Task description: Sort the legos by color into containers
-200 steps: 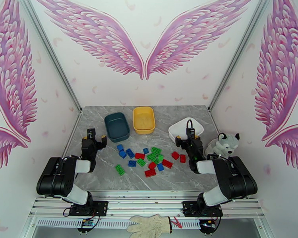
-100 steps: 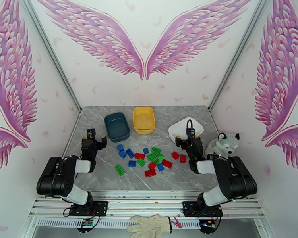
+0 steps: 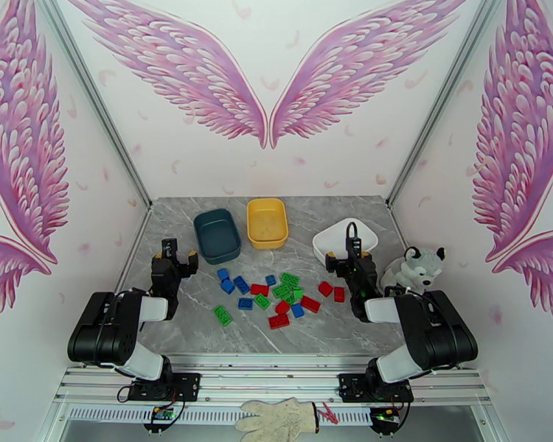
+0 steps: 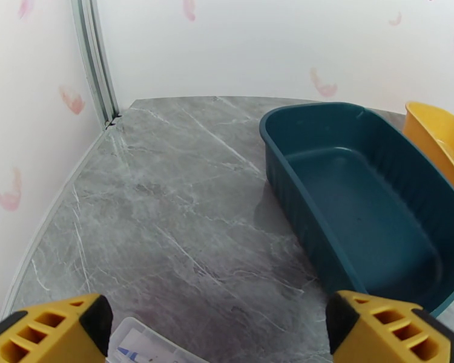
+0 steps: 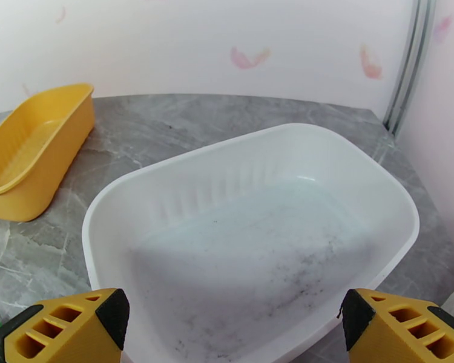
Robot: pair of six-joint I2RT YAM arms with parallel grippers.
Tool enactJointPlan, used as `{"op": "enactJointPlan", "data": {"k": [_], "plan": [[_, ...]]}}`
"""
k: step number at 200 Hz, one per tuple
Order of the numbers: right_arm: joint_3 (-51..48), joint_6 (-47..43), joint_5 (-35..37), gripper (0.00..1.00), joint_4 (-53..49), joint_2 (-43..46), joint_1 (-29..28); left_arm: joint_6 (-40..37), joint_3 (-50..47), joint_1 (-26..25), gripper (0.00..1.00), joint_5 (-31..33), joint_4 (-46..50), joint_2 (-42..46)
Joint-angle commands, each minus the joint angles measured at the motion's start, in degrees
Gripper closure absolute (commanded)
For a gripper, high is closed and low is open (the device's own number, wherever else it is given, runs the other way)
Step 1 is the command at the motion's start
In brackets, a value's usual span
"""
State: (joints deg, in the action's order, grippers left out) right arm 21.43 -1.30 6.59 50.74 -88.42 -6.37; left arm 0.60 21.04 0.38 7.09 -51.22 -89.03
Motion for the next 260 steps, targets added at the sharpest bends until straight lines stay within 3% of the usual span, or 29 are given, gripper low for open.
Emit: {"op": "enactJointPlan", "data": {"k": [1, 38, 70, 92, 107, 125, 133, 144, 161, 182, 192, 220, 260], "plan": [[1.1, 0.3, -0.9, 0.01, -0.6, -0.5, 0.5, 0.0, 1.1, 0.1, 0.01, 0.0, 0.7, 1.2], [2.4, 3.1, 7.3, 0.01, -6.6, 4.1, 0.5, 2.4, -1.5, -0.3, 0.01, 8.8, 2.1, 8.8], [2.0, 3.5, 14.0, 0.01, -11.5, 11.1, -0.9, 1.9, -3.4, -4.8, 0.01, 17.1, 6.1, 20.9], [0.3, 7.4, 19.3, 0.01, -14.7, 19.5, -2.6, 7.1, -5.4, -6.5, 0.01, 12.9, 8.2, 31.3], [1.3, 13.6, 16.9, 0.01, -22.4, 27.1, -2.8, 15.2, -2.3, -7.8, 0.01, 14.2, 18.9, 39.1], [10.5, 22.9, 14.5, 0.01, -43.9, 33.1, -2.8, 29.3, 3.5, -8.6, 0.01, 15.2, 33.2, 44.7], [16.2, 24.0, 10.5, 0.01, -53.0, 33.0, -2.8, 36.4, 4.4, -8.7, 0.01, 11.7, 35.5, 45.7], [22.1, 27.2, 4.8, 0.01, -61.1, 31.3, -2.8, 39.5, 3.4, -9.4, 0.01, 3.9, 32.0, 46.0], [24.9, 32.3, -6.9, 0.01, -65.2, 28.4, -2.7, 41.9, 2.6, -12.2, 0.01, 1.6, 34.0, 46.5], [20.2, 36.1, -20.2, 0.01, -59.5, 27.6, -2.7, 43.5, 2.7, -14.4, 0.01, -2.1, 38.1, 46.2], [19.3, 35.2, -23.2, 0.02, -59.6, 27.8, -3.1, 43.1, 3.5, -15.2, 0.01, -4.5, 40.6, 46.0], [21.4, 30.1, -22.0, 0.23, -66.8, 27.7, -7.2, 39.8, 4.8, -18.5, 0.01, -9.7, 44.4, 45.4], [25.4, 28.6, -18.6, 0.28, -68.7, 21.0, -16.1, 36.9, 9.4, -21.6, 0.03, -12.1, 48.1, 41.3]]}}
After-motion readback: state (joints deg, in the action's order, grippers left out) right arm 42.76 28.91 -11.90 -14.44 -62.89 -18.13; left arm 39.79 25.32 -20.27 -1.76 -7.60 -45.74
